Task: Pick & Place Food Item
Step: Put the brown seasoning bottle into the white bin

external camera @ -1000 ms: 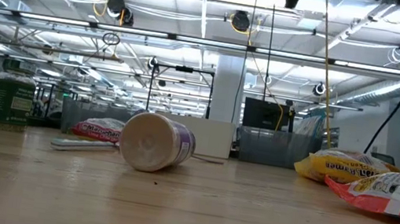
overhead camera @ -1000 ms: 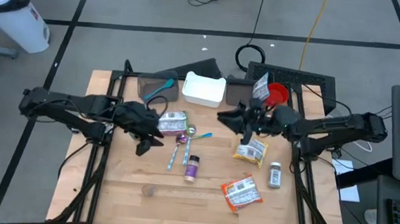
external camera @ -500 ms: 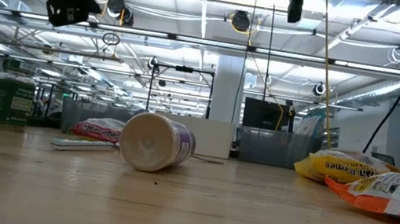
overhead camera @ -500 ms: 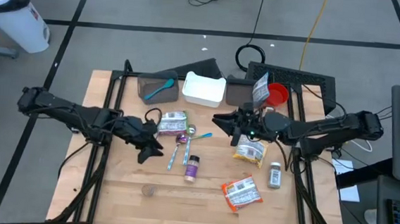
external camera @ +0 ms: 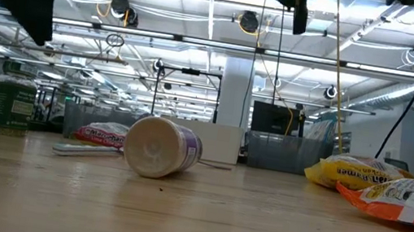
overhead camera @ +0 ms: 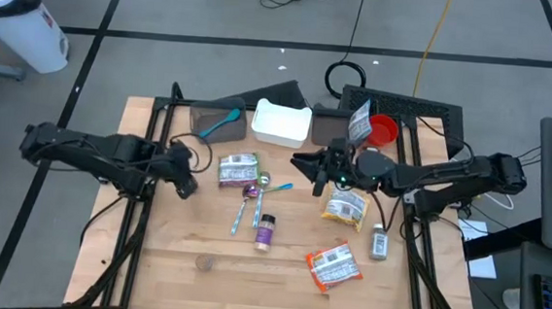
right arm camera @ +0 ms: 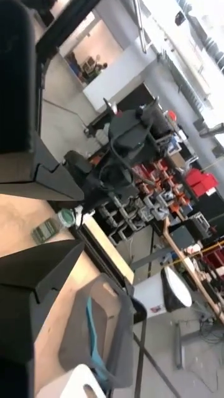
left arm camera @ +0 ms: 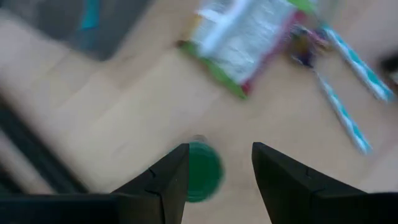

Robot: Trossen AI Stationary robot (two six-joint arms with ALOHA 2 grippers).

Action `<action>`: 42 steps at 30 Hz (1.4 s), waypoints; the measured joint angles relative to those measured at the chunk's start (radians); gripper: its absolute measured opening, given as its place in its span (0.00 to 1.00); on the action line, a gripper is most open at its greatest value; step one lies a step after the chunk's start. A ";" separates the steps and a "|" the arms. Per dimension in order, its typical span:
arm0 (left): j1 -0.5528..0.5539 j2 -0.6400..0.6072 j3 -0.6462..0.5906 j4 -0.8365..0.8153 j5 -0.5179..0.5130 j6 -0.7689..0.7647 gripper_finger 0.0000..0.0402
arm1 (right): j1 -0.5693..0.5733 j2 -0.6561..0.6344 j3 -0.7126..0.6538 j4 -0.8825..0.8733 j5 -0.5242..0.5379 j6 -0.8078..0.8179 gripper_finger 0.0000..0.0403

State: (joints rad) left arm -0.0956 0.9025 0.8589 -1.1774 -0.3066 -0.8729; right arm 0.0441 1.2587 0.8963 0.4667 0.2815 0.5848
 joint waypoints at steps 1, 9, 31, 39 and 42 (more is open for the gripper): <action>0.012 -0.002 0.000 -0.010 -0.015 -0.041 0.46 | -0.003 -0.001 0.000 0.001 -0.016 -0.004 0.26; 0.073 0.001 0.000 0.008 0.052 -0.156 0.46 | -0.054 0.000 0.000 -0.006 -0.207 -0.044 0.26; -0.396 0.043 0.000 0.521 0.110 -0.526 0.46 | -0.080 -0.001 0.000 -0.149 -0.443 -0.029 0.26; -0.639 0.209 0.000 0.601 -0.105 -0.732 0.46 | -0.074 -0.001 0.000 -0.160 -0.444 -0.028 0.26; -0.718 0.297 0.000 0.635 -0.183 -0.823 0.46 | -0.065 -0.001 0.000 -0.169 -0.444 -0.021 0.26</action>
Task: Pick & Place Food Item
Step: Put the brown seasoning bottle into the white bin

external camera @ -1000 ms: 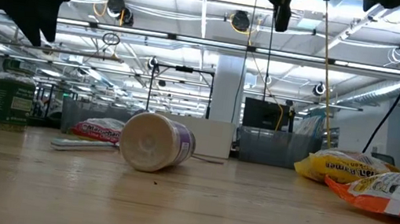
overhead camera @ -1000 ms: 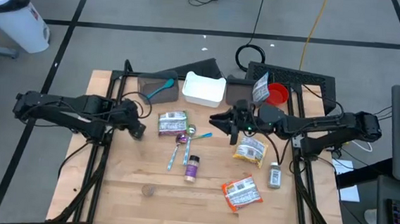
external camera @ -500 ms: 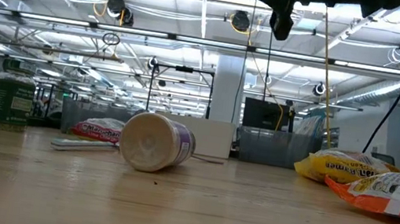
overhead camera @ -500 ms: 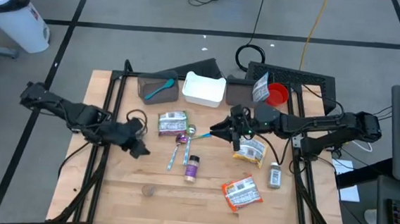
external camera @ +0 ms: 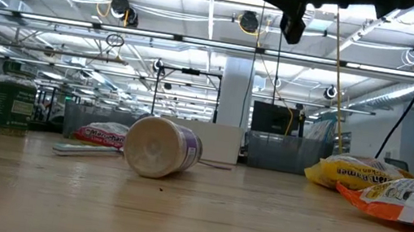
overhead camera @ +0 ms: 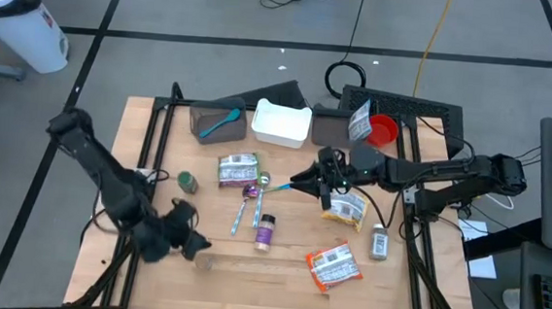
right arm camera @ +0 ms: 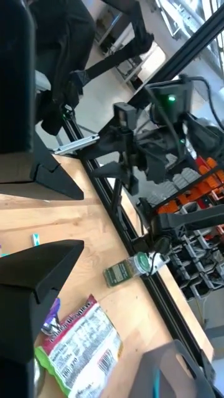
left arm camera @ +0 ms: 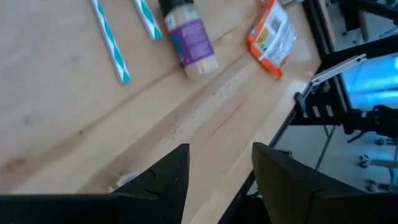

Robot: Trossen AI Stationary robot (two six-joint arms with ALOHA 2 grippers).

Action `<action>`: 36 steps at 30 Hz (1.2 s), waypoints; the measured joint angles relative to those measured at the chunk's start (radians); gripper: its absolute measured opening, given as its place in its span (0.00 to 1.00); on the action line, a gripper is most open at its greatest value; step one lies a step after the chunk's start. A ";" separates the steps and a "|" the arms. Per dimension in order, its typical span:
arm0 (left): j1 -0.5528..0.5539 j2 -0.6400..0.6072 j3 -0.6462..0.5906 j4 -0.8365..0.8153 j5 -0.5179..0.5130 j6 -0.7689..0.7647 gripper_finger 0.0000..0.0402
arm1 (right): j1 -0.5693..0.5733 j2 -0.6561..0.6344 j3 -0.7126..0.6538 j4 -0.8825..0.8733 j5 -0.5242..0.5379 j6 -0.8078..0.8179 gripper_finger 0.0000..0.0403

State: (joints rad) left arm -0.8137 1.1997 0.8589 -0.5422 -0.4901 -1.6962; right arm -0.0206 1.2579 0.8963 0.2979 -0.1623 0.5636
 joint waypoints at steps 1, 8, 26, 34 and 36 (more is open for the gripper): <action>-0.021 0.029 0.000 0.015 -0.017 -0.029 0.46 | 0.004 0.000 0.000 -0.005 0.000 0.000 0.26; -0.120 0.180 0.006 0.087 -0.039 -0.173 0.46 | 0.023 0.000 -0.001 -0.054 0.001 -0.002 0.26; -0.230 0.221 0.124 -0.271 0.029 -0.211 0.46 | 0.063 0.000 -0.002 -0.088 0.229 0.113 0.26; -0.237 0.221 0.124 -0.276 0.053 -0.071 0.46 | 0.167 0.000 -0.002 -0.085 0.326 0.218 0.26; -0.231 0.221 0.124 -0.283 0.053 -0.066 0.46 | 0.200 0.000 -0.002 -0.085 0.340 0.240 0.26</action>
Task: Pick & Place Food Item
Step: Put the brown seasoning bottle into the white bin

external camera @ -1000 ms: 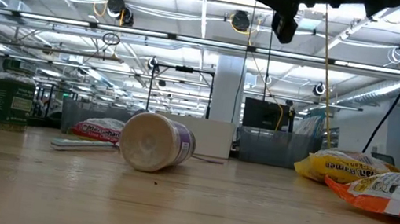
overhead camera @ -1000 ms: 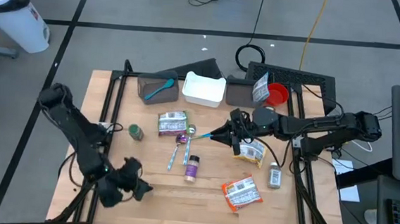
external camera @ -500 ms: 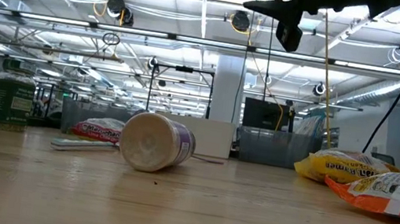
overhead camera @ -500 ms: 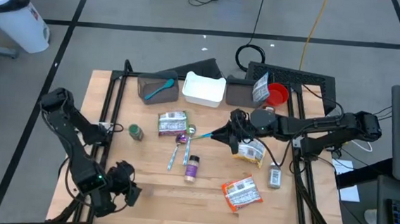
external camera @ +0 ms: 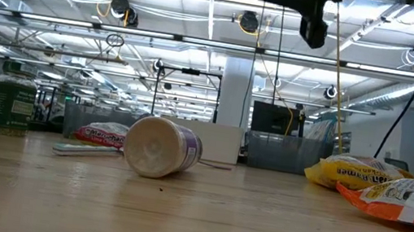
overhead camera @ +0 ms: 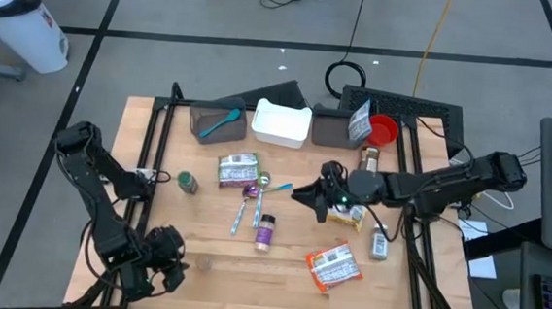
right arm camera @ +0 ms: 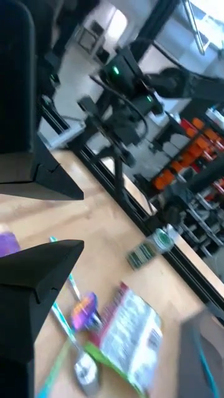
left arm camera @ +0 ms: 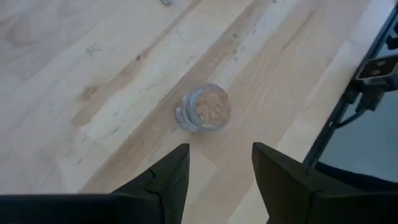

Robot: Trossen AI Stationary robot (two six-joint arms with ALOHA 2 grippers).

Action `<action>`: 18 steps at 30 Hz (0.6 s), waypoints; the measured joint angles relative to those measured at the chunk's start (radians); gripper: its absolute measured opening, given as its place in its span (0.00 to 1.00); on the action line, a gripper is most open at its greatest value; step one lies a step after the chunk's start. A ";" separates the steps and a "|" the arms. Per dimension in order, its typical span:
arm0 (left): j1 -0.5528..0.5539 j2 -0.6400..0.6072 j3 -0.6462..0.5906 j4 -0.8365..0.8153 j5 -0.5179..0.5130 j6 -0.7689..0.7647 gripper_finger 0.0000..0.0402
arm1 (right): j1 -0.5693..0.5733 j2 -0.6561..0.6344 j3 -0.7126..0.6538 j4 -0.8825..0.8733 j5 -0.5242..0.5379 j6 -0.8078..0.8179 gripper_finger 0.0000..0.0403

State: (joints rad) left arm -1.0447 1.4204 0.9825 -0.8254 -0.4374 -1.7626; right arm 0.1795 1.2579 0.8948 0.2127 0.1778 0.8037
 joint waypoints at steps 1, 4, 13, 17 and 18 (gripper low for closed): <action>0.004 0.000 0.000 -0.003 0.001 0.000 0.46 | 0.017 0.000 0.000 0.000 0.022 0.009 0.26; 0.012 0.000 0.000 -0.002 0.001 0.004 0.46 | 0.064 0.000 0.000 0.000 0.120 0.015 0.26; 0.004 0.000 -0.001 0.009 0.019 0.015 0.72 | 0.123 0.000 0.000 0.000 0.192 0.022 0.26; -0.031 0.000 -0.001 0.035 -0.074 0.027 0.89 | 0.132 0.000 0.000 0.000 0.192 0.022 0.26; -0.045 0.000 -0.001 0.052 -0.112 0.026 0.92 | 0.134 0.000 0.000 0.000 0.192 0.024 0.26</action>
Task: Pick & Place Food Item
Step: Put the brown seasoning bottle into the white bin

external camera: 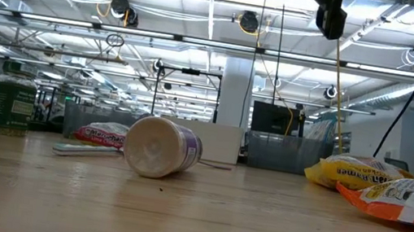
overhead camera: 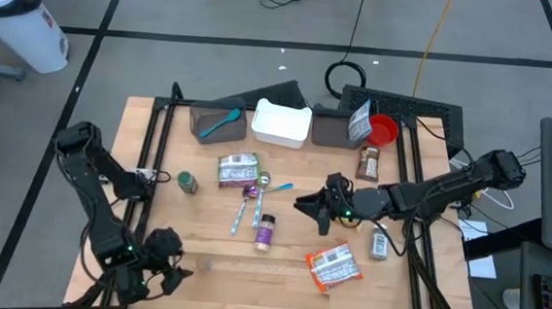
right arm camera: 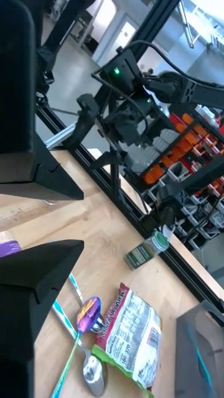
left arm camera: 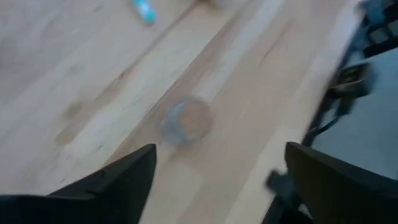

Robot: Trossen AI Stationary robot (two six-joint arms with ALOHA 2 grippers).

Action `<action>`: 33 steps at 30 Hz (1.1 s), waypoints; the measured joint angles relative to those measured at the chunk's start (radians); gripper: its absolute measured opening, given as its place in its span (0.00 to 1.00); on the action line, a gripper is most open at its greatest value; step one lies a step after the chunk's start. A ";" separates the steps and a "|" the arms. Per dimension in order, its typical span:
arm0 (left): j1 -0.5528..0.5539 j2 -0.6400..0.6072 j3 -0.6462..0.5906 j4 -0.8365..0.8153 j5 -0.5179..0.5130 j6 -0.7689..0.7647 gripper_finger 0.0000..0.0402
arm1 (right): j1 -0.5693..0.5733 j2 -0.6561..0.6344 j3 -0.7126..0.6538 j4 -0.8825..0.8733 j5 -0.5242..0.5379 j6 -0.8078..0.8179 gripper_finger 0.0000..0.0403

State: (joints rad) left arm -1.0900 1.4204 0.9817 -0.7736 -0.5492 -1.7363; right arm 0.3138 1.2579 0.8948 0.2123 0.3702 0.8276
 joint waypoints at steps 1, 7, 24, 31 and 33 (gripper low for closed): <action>-0.012 0.000 0.000 0.021 -0.030 0.000 0.95 | 0.003 0.000 0.000 0.000 0.000 0.003 0.26; -0.093 0.025 0.000 0.177 -0.077 0.113 0.97 | 0.010 0.012 0.000 0.000 0.001 0.016 0.26; -0.183 0.314 0.000 0.338 -0.159 -0.064 0.92 | 0.009 0.123 0.000 0.029 -0.002 0.065 0.26; -0.160 0.402 0.000 0.305 -0.198 -0.027 0.91 | 0.009 0.132 -0.007 0.057 0.065 0.010 0.26; -0.147 0.421 0.000 0.278 -0.217 -0.038 0.91 | 0.009 0.132 -0.019 0.061 0.090 -0.008 0.26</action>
State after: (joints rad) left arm -1.2373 1.8413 0.9817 -0.4953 -0.7662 -1.7741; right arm 0.3229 1.3903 0.8762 0.2732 0.4600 0.8197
